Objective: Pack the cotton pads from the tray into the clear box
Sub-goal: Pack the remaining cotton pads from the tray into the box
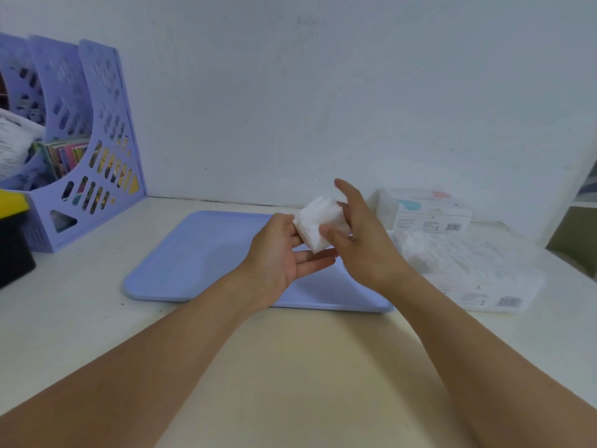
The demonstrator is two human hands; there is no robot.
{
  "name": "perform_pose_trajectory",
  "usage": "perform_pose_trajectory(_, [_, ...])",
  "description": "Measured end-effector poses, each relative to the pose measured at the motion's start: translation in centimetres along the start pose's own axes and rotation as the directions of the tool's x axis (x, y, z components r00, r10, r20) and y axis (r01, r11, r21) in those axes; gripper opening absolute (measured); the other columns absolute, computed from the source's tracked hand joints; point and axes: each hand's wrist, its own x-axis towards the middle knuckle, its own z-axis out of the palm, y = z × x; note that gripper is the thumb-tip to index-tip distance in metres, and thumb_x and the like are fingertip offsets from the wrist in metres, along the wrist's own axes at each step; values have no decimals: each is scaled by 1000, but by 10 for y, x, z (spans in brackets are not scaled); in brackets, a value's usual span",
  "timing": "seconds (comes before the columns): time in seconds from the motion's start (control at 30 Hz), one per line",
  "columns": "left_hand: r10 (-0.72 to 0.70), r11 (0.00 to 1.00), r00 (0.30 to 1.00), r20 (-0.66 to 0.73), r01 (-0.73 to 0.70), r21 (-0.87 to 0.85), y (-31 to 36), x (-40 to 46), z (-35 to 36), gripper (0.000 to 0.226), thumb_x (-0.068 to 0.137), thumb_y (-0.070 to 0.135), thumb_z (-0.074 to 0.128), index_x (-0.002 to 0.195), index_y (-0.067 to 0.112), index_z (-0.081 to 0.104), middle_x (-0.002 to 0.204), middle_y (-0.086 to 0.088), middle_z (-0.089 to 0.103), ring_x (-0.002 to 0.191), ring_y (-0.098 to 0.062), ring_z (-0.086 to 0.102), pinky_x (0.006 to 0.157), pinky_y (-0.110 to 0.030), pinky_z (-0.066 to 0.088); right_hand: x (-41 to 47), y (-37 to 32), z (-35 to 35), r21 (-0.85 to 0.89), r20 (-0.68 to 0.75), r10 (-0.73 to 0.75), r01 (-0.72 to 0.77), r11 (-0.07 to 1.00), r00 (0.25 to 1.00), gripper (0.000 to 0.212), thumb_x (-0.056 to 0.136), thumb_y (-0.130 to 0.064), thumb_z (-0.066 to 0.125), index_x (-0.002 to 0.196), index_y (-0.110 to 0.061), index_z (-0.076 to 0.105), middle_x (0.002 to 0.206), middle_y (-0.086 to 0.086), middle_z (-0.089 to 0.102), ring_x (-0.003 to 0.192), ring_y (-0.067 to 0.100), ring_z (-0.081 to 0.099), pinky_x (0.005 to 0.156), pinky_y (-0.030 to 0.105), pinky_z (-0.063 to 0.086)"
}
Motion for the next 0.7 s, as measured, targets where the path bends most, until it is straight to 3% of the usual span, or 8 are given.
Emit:
perform_pose_trajectory(0.1, [-55, 986, 998, -18, 52, -159, -1, -2, 11, 53, 104, 47, 35, 127, 9, 64, 117, -12, 73, 102, -27, 73, 79, -39, 60, -5, -7, 17, 14, 107, 24, -25, 1000, 994, 70, 103, -3, 49, 161, -17, 14, 155, 5, 41, 136, 11, 45, 111, 17, 36])
perform_pose_trajectory(0.17, [-96, 972, 993, -70, 79, -220, -5, -3, 14, 59, 103, 58, 34, 125, 14, 66, 114, -6, 76, 102, -18, 74, 73, -31, 60, -6, -12, 29, 118, 180, 74, -97, 988, 981, 74, 103, -8, 48, 162, -19, 6, 164, 3, 27, 150, 12, 28, 123, 30, 24])
perform_pose_trajectory(0.27, [-147, 960, 979, -139, 108, -259, -8, -3, 12, 52, 106, 52, 34, 121, 15, 67, 105, -5, 78, 90, -17, 76, 61, -27, 60, -5, -15, 37, 108, 126, 50, -64, 992, 991, 75, 101, -10, 48, 162, -19, 6, 167, -1, 16, 154, 12, 15, 126, 41, 17])
perform_pose_trajectory(0.43, [-131, 963, 973, -189, 79, -259, -6, 1, 7, 34, 102, 14, 42, 122, 4, 67, 103, -14, 77, 80, -24, 76, 61, -31, 61, -4, -9, 27, 19, 117, -3, 1, 1000, 993, 62, 106, -12, 48, 160, -15, 18, 157, 5, 37, 141, 19, 42, 118, 40, 34])
perform_pose_trajectory(0.5, [-152, 962, 972, -181, 103, -253, -8, 0, 7, 34, 103, 14, 40, 122, 2, 66, 100, -15, 77, 77, -24, 76, 58, -31, 60, -4, -5, 28, -62, 118, -23, 30, 998, 993, 55, 106, -12, 48, 157, -13, 28, 152, 9, 44, 136, 20, 46, 115, 38, 37])
perform_pose_trajectory(0.6, [-175, 956, 972, -155, 130, -263, -9, -2, 10, 39, 108, 32, 37, 120, 7, 65, 99, -10, 78, 75, -20, 77, 55, -30, 59, -4, -6, 27, -159, 78, -77, 88, 983, 994, 48, 104, -9, 50, 150, -10, 40, 143, 10, 50, 127, 20, 50, 107, 29, 39])
perform_pose_trajectory(0.7, [-159, 963, 974, -161, 117, -244, -9, 0, 10, 26, 103, 16, 45, 111, 6, 67, 89, -8, 77, 74, -18, 76, 59, -28, 61, -4, -10, 25, -146, 117, -89, 106, 984, 989, 48, 100, -10, 49, 147, -8, 41, 135, 11, 53, 118, 19, 51, 98, 26, 40])
